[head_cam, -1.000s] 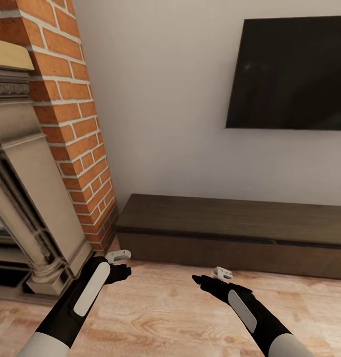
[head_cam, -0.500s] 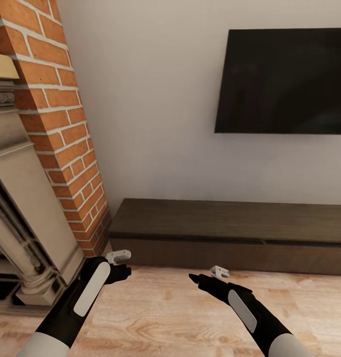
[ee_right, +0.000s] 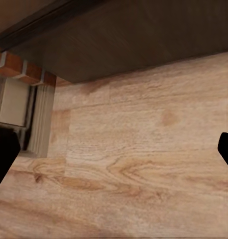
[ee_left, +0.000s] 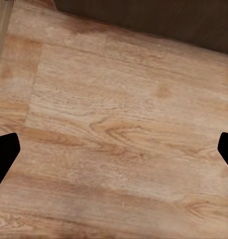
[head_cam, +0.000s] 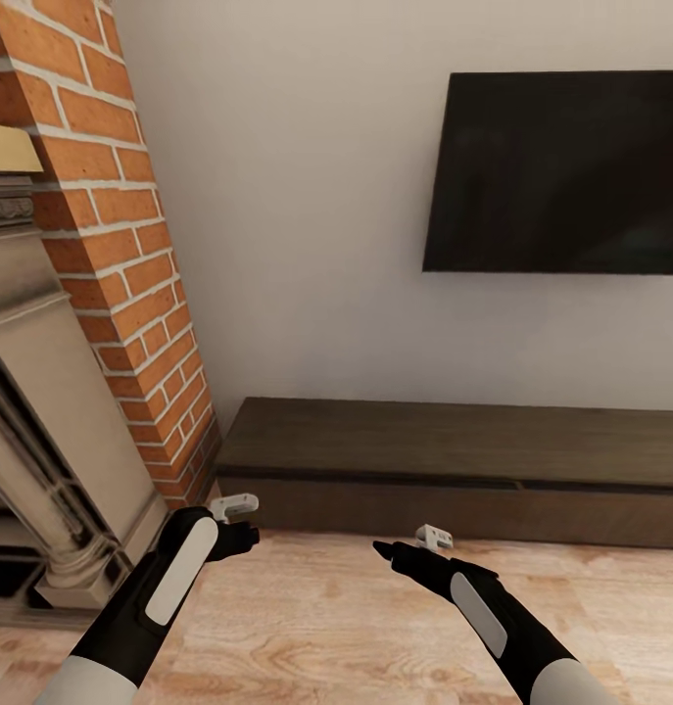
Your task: Place each of the two pumpkins and all three candles from the living room inside a cabinet in the living room (use any cabinet), then make sure every cabinet is closed, and position the cauldron so it is next to a table in the living room.
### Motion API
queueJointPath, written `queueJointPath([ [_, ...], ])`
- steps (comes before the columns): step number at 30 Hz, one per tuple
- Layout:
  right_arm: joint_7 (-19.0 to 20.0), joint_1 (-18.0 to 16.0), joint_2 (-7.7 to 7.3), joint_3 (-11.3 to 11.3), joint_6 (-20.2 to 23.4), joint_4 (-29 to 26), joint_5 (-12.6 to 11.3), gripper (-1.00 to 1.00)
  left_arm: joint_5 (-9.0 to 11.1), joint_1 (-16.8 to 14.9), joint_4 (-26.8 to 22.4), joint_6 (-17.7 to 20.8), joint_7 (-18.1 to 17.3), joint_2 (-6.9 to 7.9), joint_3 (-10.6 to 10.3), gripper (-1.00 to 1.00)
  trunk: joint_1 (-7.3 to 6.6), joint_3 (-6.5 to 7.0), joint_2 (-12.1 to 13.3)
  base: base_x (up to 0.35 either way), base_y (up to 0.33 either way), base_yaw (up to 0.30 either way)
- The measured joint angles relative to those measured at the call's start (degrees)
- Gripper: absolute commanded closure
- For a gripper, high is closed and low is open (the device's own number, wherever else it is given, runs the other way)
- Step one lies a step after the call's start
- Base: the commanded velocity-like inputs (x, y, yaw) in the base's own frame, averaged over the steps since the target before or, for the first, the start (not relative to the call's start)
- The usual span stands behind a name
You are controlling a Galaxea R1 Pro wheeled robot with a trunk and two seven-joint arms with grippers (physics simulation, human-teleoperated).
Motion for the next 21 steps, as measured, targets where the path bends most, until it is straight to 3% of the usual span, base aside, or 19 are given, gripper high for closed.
queueJointPath([
  [21,0.20,0.00,-0.07,0.00,-0.25,0.00,0.02,-1.00,0.00,0.00,0.06,0.00,0.00,-0.03,-0.16,-1.00,-4.61,3.77,8.42,0.000,0.000,0.000],
])
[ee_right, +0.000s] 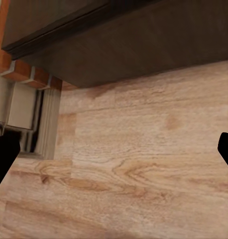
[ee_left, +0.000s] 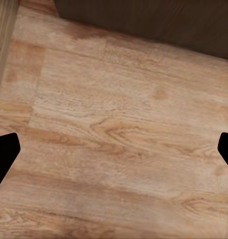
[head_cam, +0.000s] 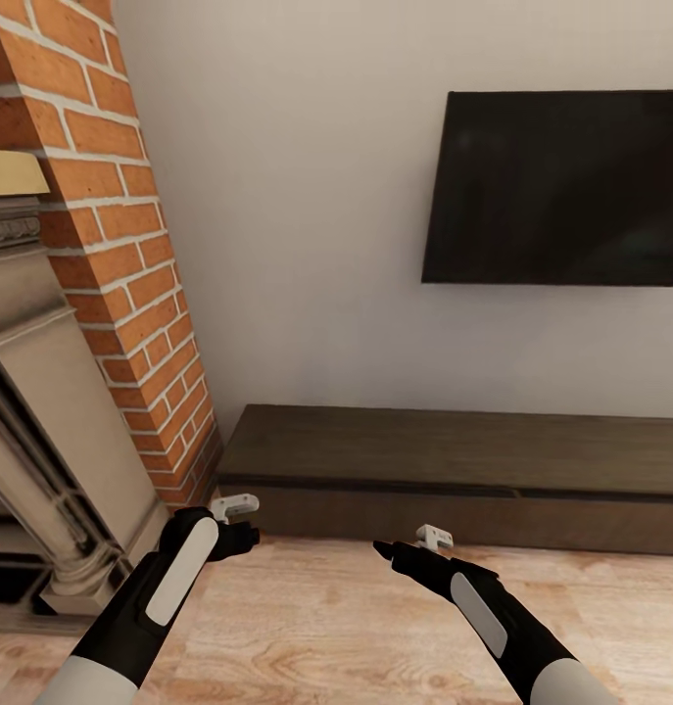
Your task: Place each of the two pumpkins and all three candles from the living room inside a cabinet in the living room (use any cabinet), then make sure every cabinet is closed, and position the cauldron so it is next to a table in the living room.
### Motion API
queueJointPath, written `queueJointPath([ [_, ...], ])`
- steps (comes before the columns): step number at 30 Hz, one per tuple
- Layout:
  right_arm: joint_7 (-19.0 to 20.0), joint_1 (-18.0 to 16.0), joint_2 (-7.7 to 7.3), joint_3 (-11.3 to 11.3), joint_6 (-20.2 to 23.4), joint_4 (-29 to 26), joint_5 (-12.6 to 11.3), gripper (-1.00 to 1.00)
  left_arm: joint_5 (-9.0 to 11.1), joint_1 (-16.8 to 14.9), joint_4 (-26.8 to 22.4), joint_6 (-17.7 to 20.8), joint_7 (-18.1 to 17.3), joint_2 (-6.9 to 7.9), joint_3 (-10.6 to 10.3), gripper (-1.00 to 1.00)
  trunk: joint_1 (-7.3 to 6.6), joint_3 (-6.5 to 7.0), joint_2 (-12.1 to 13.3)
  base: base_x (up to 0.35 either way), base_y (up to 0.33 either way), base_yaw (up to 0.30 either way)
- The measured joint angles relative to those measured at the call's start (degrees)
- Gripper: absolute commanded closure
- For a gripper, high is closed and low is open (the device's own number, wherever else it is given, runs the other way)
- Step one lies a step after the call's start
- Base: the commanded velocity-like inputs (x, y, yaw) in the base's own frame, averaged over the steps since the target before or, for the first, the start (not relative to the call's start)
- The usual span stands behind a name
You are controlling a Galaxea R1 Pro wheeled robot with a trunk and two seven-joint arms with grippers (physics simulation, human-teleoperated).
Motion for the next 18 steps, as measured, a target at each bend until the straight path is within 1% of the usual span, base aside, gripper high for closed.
queueJointPath([
  [6,-0.21,0.00,0.00,-0.08,-0.15,0.12,-0.01,-1.00,-0.03,0.00,0.70,0.01,0.00,0.72,0.34,-1.00,-1.32,1.08,2.41,0.000,0.000,0.000],
  [10,-0.66,0.00,0.04,-0.17,-0.38,1.61,0.11,-1.00,-0.13,0.00,2.48,-0.06,0.00,0.48,0.49,-1.00,-2.20,1.79,4.01,0.000,0.000,0.000],
  [11,-0.77,0.00,0.06,-0.18,-0.37,1.85,0.13,-1.00,-0.16,0.00,3.46,-0.06,0.00,0.43,0.54,-1.00,-2.42,1.97,4.41,0.000,0.000,0.000],
  [12,-0.87,0.00,0.06,-0.18,-0.33,2.12,0.19,-1.00,-0.27,0.00,5.56,-0.11,0.04,0.39,0.58,-1.00,-2.63,2.15,4.82,0.000,0.000,0.000],
  [13,-0.89,0.00,0.05,-0.19,-0.31,2.26,0.20,-1.00,-0.31,0.00,6.45,-0.19,0.05,0.39,0.59,-1.00,-2.85,2.33,5.22,0.000,0.000,0.000],
  [16,-1.02,0.00,0.06,-0.20,-0.25,3.51,0.24,-1.00,-0.46,0.00,11.39,-0.76,-0.07,0.57,0.58,-1.00,-3.51,2.87,6.42,0.000,0.000,0.000],
  [18,-1.79,0.01,0.13,-0.16,-0.32,5.43,0.30,-1.00,-0.87,0.01,16.98,-2.04,-0.22,0.64,0.55,-1.00,-3.95,3.23,7.22,0.000,0.000,0.000],
])
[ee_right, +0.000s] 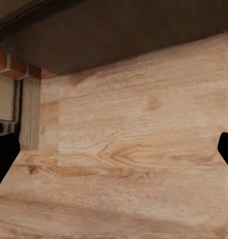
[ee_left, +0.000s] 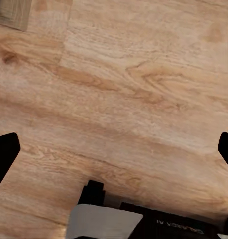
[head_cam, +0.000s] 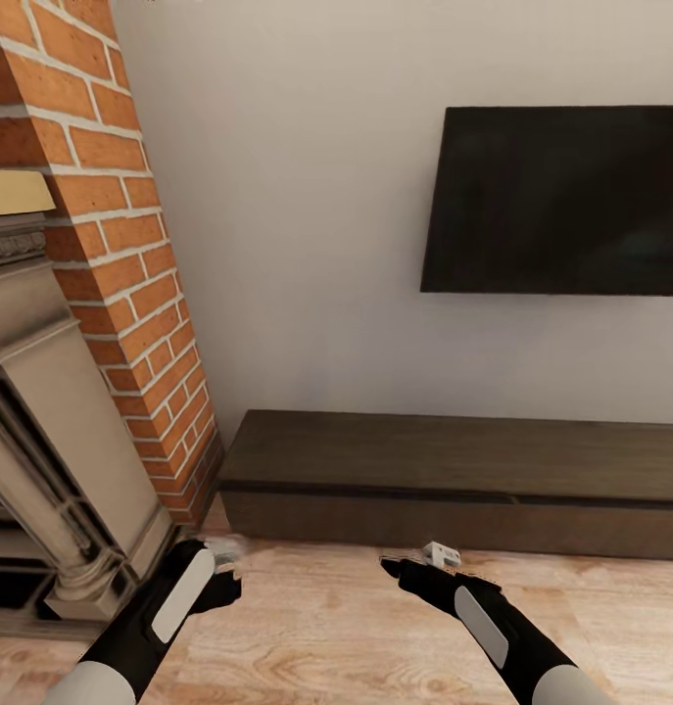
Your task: Place each of the two pumpkins and all three candles from the living room inside a cabinet in the living room (use any cabinet), then make sure every cabinet is closed, and position the cauldron so it is next to a table in the living room.
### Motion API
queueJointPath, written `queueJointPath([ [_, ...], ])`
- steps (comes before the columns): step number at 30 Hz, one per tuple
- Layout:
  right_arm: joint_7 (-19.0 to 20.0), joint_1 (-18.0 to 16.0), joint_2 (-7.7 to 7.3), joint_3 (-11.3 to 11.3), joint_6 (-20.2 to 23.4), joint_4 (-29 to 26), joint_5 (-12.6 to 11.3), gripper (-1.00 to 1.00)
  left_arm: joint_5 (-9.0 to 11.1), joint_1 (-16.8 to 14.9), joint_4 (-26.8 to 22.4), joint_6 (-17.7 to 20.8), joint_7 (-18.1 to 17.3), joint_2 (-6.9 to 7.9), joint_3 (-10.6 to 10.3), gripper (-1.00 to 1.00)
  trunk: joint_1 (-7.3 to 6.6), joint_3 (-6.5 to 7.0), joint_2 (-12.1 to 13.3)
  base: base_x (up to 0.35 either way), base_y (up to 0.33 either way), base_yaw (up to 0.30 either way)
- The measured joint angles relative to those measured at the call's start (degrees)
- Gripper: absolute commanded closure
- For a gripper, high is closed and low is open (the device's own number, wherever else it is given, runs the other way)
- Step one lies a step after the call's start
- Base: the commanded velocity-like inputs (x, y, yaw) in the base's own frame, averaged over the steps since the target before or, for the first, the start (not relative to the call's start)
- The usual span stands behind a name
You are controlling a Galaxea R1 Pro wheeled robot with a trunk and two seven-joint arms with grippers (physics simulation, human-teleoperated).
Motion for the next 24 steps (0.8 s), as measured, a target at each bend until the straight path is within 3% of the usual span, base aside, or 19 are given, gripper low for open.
queueJointPath([
  [2,-1.36,0.00,0.03,0.07,-0.07,1.75,0.00,-1.00,-0.23,-0.01,4.70,-2.47,-0.13,0.05,-0.19,-1.00,-0.44,0.36,0.80,0.000,0.000,0.000],
  [7,-7.78,-0.01,0.12,0.40,-2.38,4.99,0.91,-1.00,-1.30,0.00,18.27,-15.10,-1.14,0.16,-1.45,-1.00,-1.54,1.26,2.81,0.000,0.000,0.000],
  [9,-9.36,-0.01,0.19,0.37,-3.74,5.41,1.99,-1.00,-1.97,-0.01,24.03,-19.82,-3.76,0.16,-2.41,-1.00,-1.98,1.62,3.61,0.000,0.000,0.000],
  [13,-11.89,-0.01,0.16,0.24,-5.34,9.63,5.45,-1.00,-4.55,-0.02,34.08,-27.37,-12.56,0.09,-7.11,-1.00,-2.86,2.34,5.21,0.000,0.000,0.000],
  [15,-12.64,-0.01,0.15,0.18,-10.02,15.93,6.93,-1.00,-5.00,-0.02,41.00,-33.94,-15.47,0.01,-8.69,-1.00,-3.30,2.69,6.02,0.000,0.000,0.000],
  [17,-12.83,-0.02,0.18,0.17,-14.36,21.08,7.20,-1.00,-5.07,-0.04,45.83,-38.33,-16.22,-0.18,-9.08,-1.00,-3.73,3.05,6.82,0.000,0.000,0.000],
  [21,-13.09,0.00,0.19,0.12,-20.96,30.04,7.66,-1.00,-5.04,1.03,51.61,-44.00,-16.69,-0.23,-9.29,-1.00,-4.61,3.76,8.42,0.000,0.000,0.000],
  [24,-13.09,-0.02,0.29,0.18,-24.61,33.70,7.56,-1.00,-5.15,2.84,52.54,-46.08,-16.75,-0.05,-9.41,-1.00,-5.27,4.31,9.62,0.000,0.000,0.000],
])
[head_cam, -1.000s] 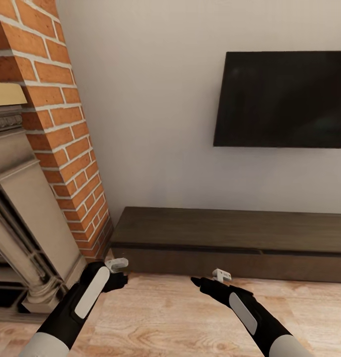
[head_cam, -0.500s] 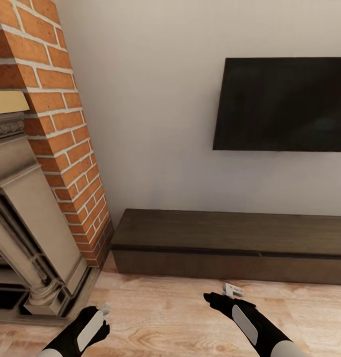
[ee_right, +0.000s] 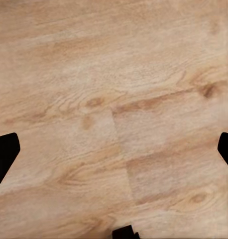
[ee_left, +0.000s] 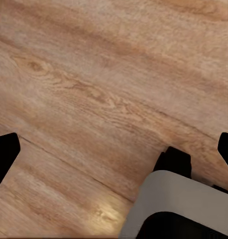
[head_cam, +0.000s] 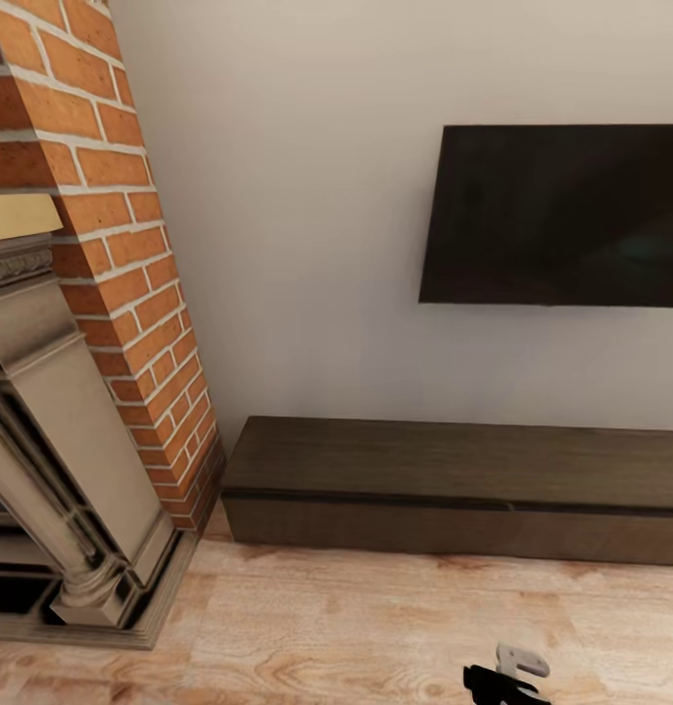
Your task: Place each of the two pumpkins and all three candles from the living room inside a cabinet in the living room (use any cabinet), then make sure every cabinet is closed, and position the cauldron so it is next to a table in the living room.
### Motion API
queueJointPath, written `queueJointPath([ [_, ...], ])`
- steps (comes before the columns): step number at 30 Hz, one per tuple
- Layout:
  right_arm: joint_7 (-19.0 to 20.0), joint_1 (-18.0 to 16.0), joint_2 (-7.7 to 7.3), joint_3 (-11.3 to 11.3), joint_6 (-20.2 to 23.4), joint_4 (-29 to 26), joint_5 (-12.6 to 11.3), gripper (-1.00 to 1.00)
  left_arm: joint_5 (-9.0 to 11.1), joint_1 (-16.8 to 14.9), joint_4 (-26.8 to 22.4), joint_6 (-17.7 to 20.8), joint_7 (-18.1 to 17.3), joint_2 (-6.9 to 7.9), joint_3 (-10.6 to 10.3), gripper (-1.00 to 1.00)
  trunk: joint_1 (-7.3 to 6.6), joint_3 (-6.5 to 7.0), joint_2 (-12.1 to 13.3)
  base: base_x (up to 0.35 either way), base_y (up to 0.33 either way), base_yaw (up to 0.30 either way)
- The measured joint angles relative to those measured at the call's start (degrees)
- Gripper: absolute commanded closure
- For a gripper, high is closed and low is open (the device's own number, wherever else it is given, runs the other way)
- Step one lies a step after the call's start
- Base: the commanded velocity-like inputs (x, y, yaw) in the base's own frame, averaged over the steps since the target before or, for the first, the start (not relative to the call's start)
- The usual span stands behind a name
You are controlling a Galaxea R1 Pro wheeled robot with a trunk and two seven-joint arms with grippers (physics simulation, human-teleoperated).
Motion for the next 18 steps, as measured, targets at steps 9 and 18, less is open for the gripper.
queueJointPath([
  [9,-0.08,2.05,0.23,-0.10,-3.00,2.34,-0.50,-1.00,-2.19,6.15,0.54,-4.50,-1.71,0.19,0.01,-1.00,-1.98,1.61,3.61,0.000,0.000,0.000],
  [18,-0.35,8.18,0.20,-0.27,-3.07,4.58,-0.61,-1.00,-4.60,11.64,0.62,-8.34,-4.06,0.34,-0.02,-1.00,-3.96,3.23,7.22,0.000,0.000,0.000],
])
